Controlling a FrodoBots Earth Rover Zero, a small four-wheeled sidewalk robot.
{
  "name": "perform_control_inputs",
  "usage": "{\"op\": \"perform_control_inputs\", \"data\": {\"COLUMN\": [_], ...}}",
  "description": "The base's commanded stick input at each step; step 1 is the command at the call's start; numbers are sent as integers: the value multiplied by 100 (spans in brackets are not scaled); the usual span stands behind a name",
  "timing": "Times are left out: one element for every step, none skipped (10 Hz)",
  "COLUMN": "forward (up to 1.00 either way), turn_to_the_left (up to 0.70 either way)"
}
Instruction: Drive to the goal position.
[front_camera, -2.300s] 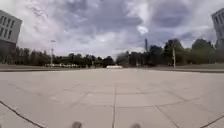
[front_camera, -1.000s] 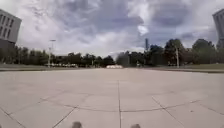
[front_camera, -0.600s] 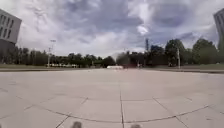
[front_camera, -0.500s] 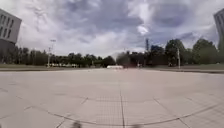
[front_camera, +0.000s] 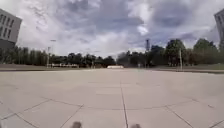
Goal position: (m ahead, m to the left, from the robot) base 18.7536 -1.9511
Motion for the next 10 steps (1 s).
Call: {"op": "perform_control_inputs", "data": {"forward": [70,70,70,70,70,66,67,67,62,50], "turn_to_the_left": [0,0,0,0,0,0,0,0,0,0]}}
